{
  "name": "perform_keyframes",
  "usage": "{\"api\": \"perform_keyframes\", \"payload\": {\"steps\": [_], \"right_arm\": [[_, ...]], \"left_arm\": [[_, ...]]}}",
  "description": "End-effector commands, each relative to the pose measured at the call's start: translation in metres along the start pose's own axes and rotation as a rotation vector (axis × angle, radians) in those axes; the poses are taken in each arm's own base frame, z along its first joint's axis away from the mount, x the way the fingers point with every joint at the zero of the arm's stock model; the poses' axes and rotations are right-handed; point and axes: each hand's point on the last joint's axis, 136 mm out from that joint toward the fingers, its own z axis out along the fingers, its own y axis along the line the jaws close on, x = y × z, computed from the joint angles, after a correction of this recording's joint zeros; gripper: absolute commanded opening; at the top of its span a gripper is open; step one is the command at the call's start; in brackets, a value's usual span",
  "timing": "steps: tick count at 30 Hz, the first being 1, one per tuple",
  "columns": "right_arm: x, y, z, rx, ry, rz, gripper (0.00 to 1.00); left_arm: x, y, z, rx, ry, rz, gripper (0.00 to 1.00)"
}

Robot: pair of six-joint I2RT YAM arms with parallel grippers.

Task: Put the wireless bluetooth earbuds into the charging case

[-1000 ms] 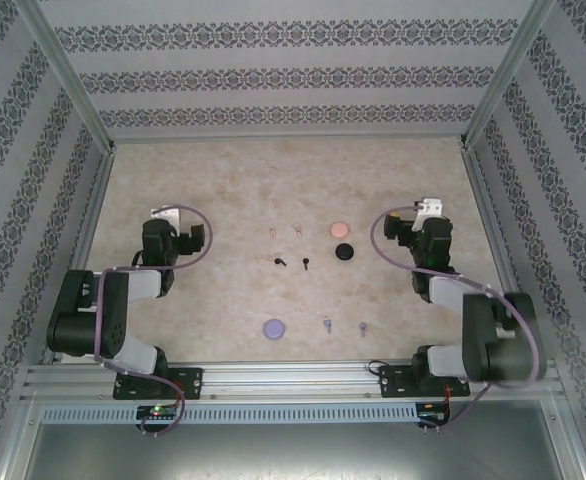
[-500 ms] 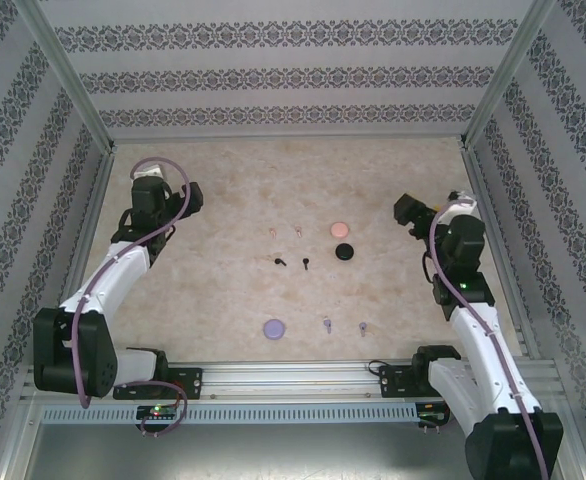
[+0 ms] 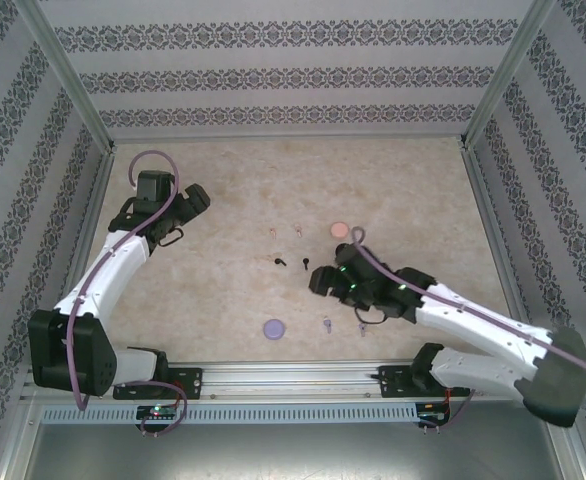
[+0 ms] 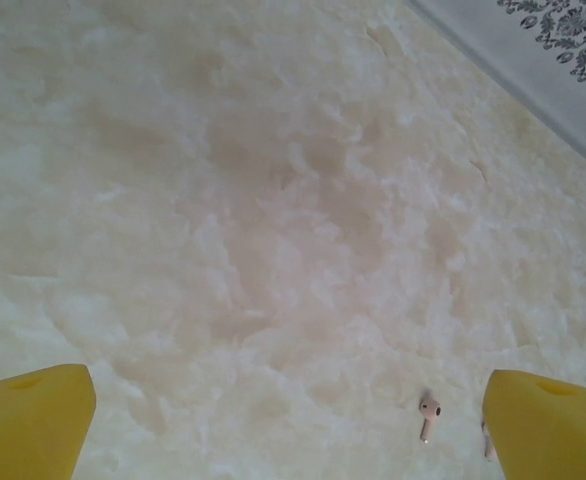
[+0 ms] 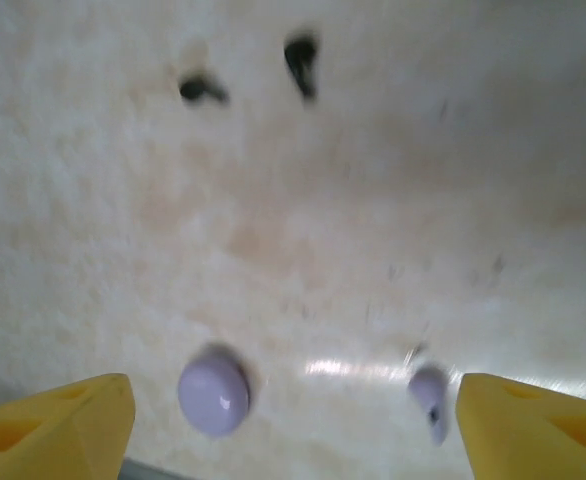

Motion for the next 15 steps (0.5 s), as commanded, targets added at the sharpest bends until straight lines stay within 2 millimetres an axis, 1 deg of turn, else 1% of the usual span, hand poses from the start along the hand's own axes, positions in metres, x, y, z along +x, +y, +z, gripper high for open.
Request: {"api": "perform_keyframes", "payload": {"steps": [1,2,5,10,13,15], "right_arm": [[0.016,0.010,0.008,0.068,0.002,0.214,0.82],[0.021,0.017,0.011,0.080,0.009,0.224,0.80],[0.039,0.030,0.020,0.125,0.025,0.274,0.80],[0.067,0.044,0.036,0.182,0.057,0.363,0.79],[0.079,0.050,0.044,0.226,0.074,0.384,0.79],[0.083,0.056,0.048,0.248,0.081,0.388,0.79]], "left_arm": [[0.006,0.008,0.005,-0.074,0.047,-0.010,0.99],[0.006,0.007,0.008,-0.078,0.051,-0.003,0.99],[0.003,0.005,0.015,-0.088,0.059,0.005,0.99],[-0.007,0.001,0.025,-0.110,0.069,0.033,0.99],[-0.010,-0.003,0.032,-0.117,0.082,0.050,0.99],[-0.012,-0.005,0.034,-0.115,0.085,0.055,0.99]]}}
